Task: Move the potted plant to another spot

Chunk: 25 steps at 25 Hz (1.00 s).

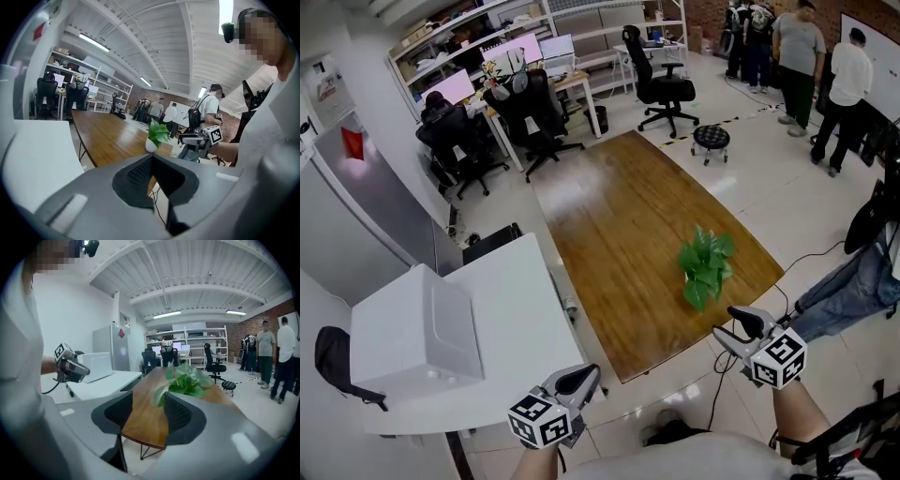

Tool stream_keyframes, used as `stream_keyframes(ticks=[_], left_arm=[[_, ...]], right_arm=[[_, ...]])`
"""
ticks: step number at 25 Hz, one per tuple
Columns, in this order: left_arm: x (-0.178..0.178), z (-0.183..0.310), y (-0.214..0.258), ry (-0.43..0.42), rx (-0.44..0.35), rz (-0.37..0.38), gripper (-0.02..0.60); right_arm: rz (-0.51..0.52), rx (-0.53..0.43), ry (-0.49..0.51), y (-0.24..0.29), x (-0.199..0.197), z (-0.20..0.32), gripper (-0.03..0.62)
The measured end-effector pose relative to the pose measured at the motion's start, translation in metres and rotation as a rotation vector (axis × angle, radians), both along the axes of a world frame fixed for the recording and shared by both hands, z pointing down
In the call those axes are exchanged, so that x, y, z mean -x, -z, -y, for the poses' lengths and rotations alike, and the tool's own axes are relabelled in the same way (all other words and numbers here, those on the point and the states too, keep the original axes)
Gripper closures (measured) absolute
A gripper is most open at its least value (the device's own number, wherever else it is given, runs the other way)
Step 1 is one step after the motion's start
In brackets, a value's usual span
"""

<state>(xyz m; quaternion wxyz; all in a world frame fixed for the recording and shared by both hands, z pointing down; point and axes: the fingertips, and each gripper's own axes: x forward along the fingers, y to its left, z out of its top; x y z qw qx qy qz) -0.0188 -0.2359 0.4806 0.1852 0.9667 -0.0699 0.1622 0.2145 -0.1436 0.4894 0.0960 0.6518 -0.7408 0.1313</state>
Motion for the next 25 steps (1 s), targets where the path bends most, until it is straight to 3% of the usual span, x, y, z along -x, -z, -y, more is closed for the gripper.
stream_keyframes(ticks=[4, 15, 20, 25], left_arm=[[0.017, -0.012, 0.002, 0.014, 0.009, -0.024, 0.589], [0.053, -0.063, 0.014, 0.097, -0.004, -0.060, 0.589], [0.038, -0.135, 0.022, 0.111, -0.015, -0.072, 0.589], [0.012, -0.245, 0.022, 0.118, -0.024, -0.083, 0.589]], right_arm=[[0.035, -0.067, 0.054, 0.028, 0.043, 0.004, 0.508], [0.043, -0.094, 0.295, 0.044, 0.138, -0.008, 0.562], [0.087, -0.107, 0.397, 0.051, 0.158, -0.068, 0.591], [0.136, -0.068, 0.487, 0.046, 0.165, -0.174, 0.591]])
